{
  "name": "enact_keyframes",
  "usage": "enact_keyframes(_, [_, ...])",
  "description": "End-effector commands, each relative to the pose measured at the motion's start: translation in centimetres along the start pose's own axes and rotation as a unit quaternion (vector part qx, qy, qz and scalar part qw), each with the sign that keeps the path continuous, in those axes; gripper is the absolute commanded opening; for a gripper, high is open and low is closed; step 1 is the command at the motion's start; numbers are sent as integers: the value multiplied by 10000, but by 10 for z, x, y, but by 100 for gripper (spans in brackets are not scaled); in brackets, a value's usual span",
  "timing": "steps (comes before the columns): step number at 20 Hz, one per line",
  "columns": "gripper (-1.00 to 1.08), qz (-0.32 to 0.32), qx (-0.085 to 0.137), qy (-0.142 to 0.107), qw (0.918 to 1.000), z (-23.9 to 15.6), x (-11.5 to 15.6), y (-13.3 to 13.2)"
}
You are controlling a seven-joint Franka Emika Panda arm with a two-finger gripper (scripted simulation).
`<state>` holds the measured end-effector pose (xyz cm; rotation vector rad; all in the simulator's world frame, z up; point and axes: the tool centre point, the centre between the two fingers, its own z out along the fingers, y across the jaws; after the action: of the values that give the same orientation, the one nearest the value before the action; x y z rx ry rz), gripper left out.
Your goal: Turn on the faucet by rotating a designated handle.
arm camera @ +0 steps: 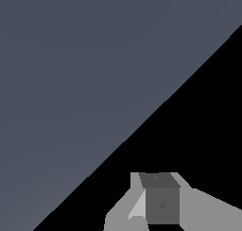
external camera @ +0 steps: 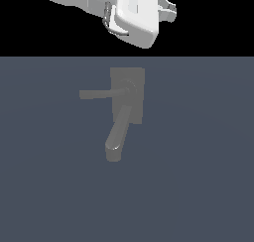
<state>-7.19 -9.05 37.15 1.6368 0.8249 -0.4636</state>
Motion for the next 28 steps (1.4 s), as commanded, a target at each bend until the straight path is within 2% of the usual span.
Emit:
enact_keyframes(1, [-100,-150,-233,-7,9996,-1,9,3])
enact_keyframes(7, [-100,-409,-613,-10,9973,-4,24,7])
enact_keyframes(14, [-100,-479,-813,18,9955,-7,30,12])
enact_keyframes(21, [-100,-141,-964,187,9951,-19,20,31])
enact_keyframes(28, [-100,500,-1352,494,9883,-45,-4,70])
